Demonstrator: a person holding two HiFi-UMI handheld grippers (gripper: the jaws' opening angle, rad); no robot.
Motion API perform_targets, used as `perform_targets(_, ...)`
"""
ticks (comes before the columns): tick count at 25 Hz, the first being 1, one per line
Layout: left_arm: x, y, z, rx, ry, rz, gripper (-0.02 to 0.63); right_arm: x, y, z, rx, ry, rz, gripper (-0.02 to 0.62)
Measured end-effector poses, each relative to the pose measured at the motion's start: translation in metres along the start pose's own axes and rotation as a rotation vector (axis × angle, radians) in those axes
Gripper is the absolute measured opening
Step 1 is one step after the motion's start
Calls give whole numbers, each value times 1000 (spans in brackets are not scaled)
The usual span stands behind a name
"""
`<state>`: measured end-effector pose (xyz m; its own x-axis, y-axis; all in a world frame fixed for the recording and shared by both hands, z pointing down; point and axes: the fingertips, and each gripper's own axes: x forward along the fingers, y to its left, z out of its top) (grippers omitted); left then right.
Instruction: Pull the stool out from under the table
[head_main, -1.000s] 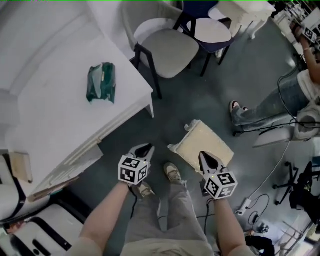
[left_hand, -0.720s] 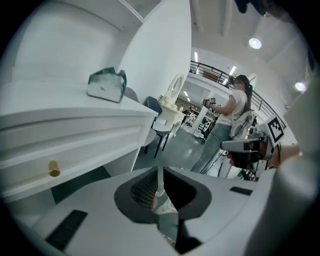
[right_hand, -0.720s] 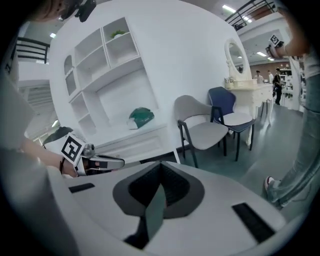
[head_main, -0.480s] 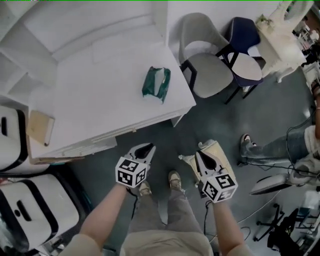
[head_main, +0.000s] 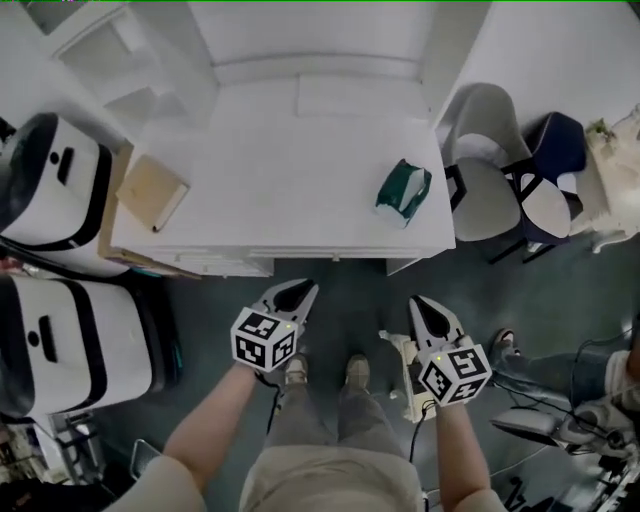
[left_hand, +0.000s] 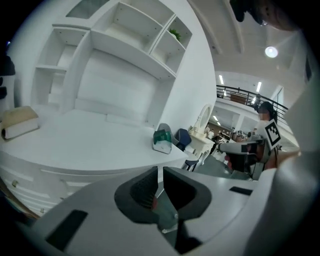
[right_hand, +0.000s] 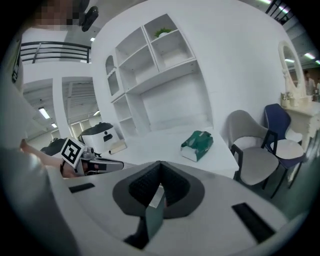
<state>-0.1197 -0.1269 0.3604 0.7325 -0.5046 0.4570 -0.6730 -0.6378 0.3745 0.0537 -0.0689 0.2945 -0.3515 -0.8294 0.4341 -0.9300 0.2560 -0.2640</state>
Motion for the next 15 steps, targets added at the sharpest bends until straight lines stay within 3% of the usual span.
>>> perform_targets(8,-62,21,51,20,-107,124,49,15,47,60,-76,-47,119,23)
perform_targets(15,-114,21,101,23,-196,184,51,0,80,108,-135,-108,186,23)
